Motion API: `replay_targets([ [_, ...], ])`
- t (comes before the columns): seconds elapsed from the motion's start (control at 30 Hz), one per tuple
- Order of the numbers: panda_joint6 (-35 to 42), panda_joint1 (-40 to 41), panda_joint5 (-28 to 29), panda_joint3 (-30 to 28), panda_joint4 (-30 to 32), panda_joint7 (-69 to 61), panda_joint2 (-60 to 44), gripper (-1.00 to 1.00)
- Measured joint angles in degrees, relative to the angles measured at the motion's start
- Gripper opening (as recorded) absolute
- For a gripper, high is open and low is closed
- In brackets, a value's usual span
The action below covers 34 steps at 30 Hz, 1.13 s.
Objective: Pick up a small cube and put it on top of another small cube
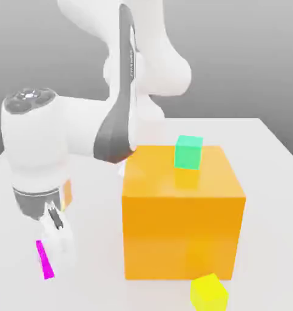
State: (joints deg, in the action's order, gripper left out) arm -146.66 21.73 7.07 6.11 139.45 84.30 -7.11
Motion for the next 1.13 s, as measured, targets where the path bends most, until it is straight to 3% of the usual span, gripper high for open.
replay_targets([
  [0.3,12.57,-8.81,0.13,4.02,3.69,-19.12,16.13,-1.0],
  [0.6,25.8,-19.09,-5.93,4.51,8.98,-40.05,35.09,-1.0],
  [0.87,37.47,-29.9,-11.85,1.6,13.88,-57.73,51.57,-1.0],
  [1.0,30.89,-30.45,-13.44,1.8,20.06,-58.69,50.97,-1.0],
  [1.03,28.84,-30.48,-13.7,2.01,21.56,-58.79,50.42,1.0],
  [1.13,28.84,-30.48,-13.71,2.01,21.56,-58.79,50.42,1.0],
])
